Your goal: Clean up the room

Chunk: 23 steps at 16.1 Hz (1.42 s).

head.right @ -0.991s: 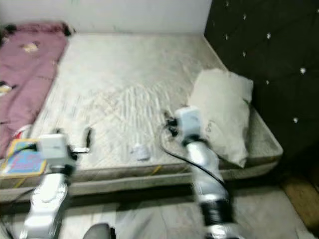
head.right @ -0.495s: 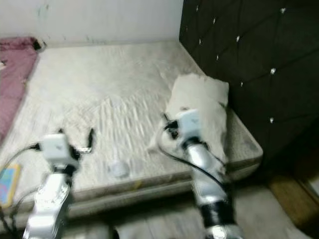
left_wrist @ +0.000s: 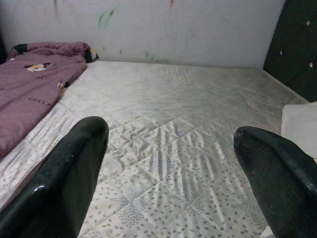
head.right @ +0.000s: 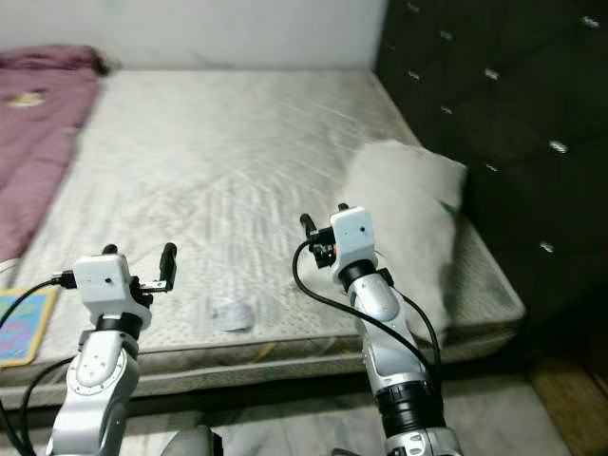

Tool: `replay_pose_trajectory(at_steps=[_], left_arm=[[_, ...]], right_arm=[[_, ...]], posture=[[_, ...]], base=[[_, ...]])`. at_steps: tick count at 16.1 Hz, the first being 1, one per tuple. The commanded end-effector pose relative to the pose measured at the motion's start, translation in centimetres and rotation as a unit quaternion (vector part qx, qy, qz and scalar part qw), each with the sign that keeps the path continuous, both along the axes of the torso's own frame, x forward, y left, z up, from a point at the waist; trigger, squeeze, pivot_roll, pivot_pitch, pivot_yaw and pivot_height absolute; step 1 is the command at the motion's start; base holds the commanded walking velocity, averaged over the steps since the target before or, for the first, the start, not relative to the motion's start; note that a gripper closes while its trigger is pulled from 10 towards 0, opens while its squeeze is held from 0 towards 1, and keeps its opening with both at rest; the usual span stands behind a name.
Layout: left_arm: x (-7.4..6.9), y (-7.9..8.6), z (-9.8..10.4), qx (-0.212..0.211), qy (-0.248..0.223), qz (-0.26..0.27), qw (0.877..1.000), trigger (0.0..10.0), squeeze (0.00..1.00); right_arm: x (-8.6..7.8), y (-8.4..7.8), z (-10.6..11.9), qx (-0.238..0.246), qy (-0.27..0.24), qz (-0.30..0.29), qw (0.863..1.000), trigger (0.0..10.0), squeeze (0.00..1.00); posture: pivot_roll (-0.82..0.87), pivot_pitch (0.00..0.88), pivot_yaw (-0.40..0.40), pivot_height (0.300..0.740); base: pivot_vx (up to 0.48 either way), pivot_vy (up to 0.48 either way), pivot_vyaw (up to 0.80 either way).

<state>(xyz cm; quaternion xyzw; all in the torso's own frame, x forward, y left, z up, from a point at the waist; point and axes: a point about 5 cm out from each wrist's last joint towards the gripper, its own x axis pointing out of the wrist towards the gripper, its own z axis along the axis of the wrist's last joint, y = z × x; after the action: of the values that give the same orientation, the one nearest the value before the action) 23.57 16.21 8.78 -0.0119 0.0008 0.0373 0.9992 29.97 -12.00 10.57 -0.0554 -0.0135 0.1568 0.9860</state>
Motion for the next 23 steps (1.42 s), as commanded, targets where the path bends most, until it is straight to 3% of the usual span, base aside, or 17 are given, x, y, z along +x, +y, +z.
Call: replay_pose_trajectory(at_steps=[1,5,10,13,23], left_arm=[[0.1,-0.2,0.1,-0.004,0.001,-0.005,1.000,10.0,0.00],[-0.1,0.5,0.1,-0.002,0.001,0.019,1.000,10.0,0.00],[-0.1,0.7,0.1,-0.005,0.004,0.023,1.000,10.0,0.00],[-0.1,0.6,0.0,-0.012,0.006,0.022,1.000,10.0,0.00],[-0.2,-0.1,0.4,-0.028,-0.008,-0.012,1.000,10.0,0.00]], right_arm=[[0.0,-0.7,0.0,0.006,0.001,-0.013,1.000,10.0,0.00],[0.0,-0.9,-0.1,0.045,0.018,-0.032,0.998,10.0,0.00],[0.1,-0.6,0.0,0.000,0.005,-0.026,1.000,10.0,0.00],[0.2,-1.0,0.0,0.011,0.007,-0.034,0.999,10.0,0.00],[0.2,-1.0,-0.1,0.018,0.013,-0.035,0.999,10.0,0.00]], posture=[[0.00,0.014,-0.058,0.740],[0.00,0.014,-0.057,0.740],[0.01,0.014,-0.060,0.740],[0.01,0.011,-0.061,0.740],[0.01,0.009,-0.065,0.740]], base=[[0.000,0.000,0.00],[0.000,0.000,0.00],[0.000,0.000,0.29],[0.000,0.000,0.79],[0.066,0.000,0.00]])
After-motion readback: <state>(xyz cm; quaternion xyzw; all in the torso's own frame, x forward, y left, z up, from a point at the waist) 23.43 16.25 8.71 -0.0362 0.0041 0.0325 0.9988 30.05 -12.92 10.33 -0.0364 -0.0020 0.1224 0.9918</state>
